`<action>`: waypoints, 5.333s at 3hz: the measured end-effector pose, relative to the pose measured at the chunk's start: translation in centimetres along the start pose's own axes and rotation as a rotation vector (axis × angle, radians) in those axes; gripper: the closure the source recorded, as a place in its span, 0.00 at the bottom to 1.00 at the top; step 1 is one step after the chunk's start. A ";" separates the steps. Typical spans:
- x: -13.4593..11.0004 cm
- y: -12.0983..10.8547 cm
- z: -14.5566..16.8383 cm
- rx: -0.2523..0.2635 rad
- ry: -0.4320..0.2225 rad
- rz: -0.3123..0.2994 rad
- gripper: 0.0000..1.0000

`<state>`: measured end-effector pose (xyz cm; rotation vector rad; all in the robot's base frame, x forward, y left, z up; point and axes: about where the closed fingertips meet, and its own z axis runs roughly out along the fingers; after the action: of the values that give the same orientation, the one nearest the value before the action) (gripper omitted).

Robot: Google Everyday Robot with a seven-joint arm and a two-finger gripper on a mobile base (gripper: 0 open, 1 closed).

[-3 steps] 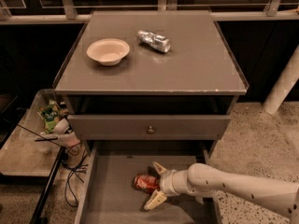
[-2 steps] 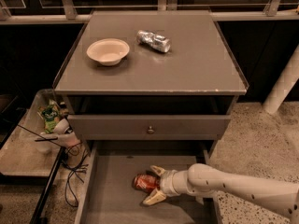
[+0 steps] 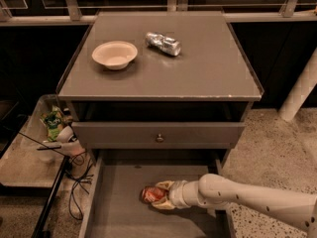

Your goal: Pick coke can from middle drawer and place on counter

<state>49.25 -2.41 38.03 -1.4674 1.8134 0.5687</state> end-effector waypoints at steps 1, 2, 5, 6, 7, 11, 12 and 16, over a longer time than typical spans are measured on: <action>0.0 0.0 0.0 0.000 0.000 0.000 0.88; -0.2 -0.4 -0.8 0.002 -0.010 0.012 1.00; -3.8 -3.7 -11.8 0.007 -0.066 0.020 1.00; -6.0 -4.2 -15.6 0.018 -0.034 -0.013 1.00; -8.6 -4.9 -19.0 0.053 0.007 -0.072 1.00; -14.8 -9.1 -28.0 0.158 0.100 -0.177 1.00; -16.6 -8.5 -29.2 0.172 0.095 -0.221 1.00; -26.9 -9.8 -42.0 0.326 -0.027 -0.404 1.00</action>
Offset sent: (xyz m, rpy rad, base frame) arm 0.0061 -0.0157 0.0182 0.0269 0.0071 -0.0254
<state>50.28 -17.97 86.40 -1.5267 1.4483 0.0854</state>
